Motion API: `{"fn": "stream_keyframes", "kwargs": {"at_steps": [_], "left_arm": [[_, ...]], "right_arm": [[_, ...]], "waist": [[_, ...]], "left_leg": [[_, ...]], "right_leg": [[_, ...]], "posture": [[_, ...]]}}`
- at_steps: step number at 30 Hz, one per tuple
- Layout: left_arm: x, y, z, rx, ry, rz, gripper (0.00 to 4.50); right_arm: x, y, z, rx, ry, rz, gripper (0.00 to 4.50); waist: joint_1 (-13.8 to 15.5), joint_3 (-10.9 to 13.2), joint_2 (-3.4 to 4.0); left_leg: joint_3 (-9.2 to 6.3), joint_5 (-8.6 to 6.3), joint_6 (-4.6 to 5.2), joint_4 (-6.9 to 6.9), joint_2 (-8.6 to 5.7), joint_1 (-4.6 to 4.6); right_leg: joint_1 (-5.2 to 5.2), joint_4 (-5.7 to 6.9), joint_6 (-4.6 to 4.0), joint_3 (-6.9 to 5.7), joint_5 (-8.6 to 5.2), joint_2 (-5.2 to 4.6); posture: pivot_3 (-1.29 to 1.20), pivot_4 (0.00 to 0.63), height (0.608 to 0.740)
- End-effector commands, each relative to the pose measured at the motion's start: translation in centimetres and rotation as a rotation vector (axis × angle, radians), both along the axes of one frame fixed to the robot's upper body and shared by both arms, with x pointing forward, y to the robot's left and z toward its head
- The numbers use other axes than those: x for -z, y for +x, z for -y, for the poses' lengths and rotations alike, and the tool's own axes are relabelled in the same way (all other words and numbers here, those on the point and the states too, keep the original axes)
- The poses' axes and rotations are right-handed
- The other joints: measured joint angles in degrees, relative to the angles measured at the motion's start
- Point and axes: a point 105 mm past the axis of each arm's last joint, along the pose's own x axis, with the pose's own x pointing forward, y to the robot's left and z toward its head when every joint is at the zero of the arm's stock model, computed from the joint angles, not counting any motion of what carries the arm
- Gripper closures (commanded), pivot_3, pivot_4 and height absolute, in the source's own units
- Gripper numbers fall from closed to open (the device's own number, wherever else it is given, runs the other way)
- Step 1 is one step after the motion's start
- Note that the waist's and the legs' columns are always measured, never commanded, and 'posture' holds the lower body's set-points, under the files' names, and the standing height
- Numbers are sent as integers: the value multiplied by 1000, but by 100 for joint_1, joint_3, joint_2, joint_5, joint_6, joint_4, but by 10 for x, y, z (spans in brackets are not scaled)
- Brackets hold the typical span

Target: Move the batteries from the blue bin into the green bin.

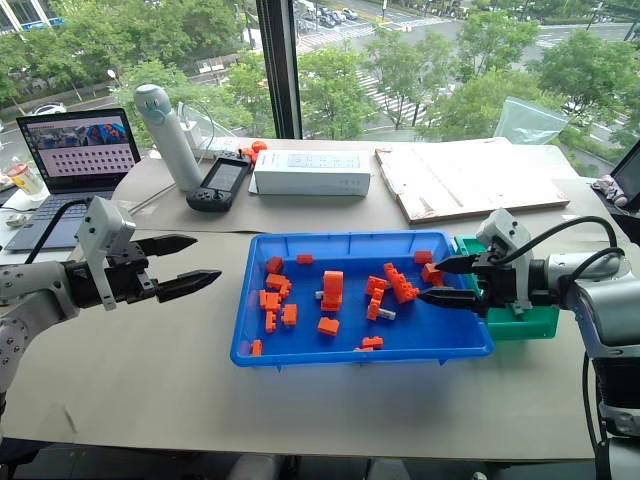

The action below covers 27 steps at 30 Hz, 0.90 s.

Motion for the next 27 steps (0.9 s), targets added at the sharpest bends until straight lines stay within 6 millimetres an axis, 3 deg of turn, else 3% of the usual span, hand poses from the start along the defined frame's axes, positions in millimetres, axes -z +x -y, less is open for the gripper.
{"fn": "stream_keyframes", "kwargs": {"at_steps": [1, 5, 8, 11, 15, 27], "left_arm": [[-20, -1, 9, 40, -17, 61, 0], [-32, 8, 42, 135, -36, 28, 0], [-30, 13, 64, 192, 14, 22, 0], [-25, 6, 89, 321, 68, 6, 0], [-23, -3, 110, 442, 94, 0, 0], [-2, -18, 113, 500, 186, -30, 0]], "right_arm": [[-16, 0, -2, 3, -83, 81, 150], [-34, -5, -18, 14, -121, 170, 150], [-25, -6, -17, 140, -133, 45, 150], [-14, -6, -16, 244, -128, -95, 150], [7, 6, -10, 356, -231, -124, 150], [31, 51, -31, 431, -260, -67, 150]], "waist": [[1, 0, 0], [67, 6, -6], [79, 6, -11], [80, 10, -17], [72, 12, -21], [4, 14, -24]], "left_leg": [[0, 0, 0, 0, 0, 0], [-5, 2, -3, 13, 8, -14], [-3, 1, -2, 18, 5, -14], [-2, 2, -1, 25, 2, -20], [-3, 2, 0, 30, 10, -27], [-12, 36, 50, 55, 16, -67]], "right_leg": [[0, 0, 0, 0, 0, 0], [-9, 2, -3, -3, 6, 10], [2, -7, 6, -2, 12, 10], [-1, -5, 4, -1, 18, 12], [-5, -7, -1, -2, 21, 23], [-8, 12, 6, 5, 28, 45]], "posture": [[0, 150, 740], [0, 150, 740], [0, 150, 740], [0, 150, 740], [0, 150, 740], [0, 150, 740]]}}
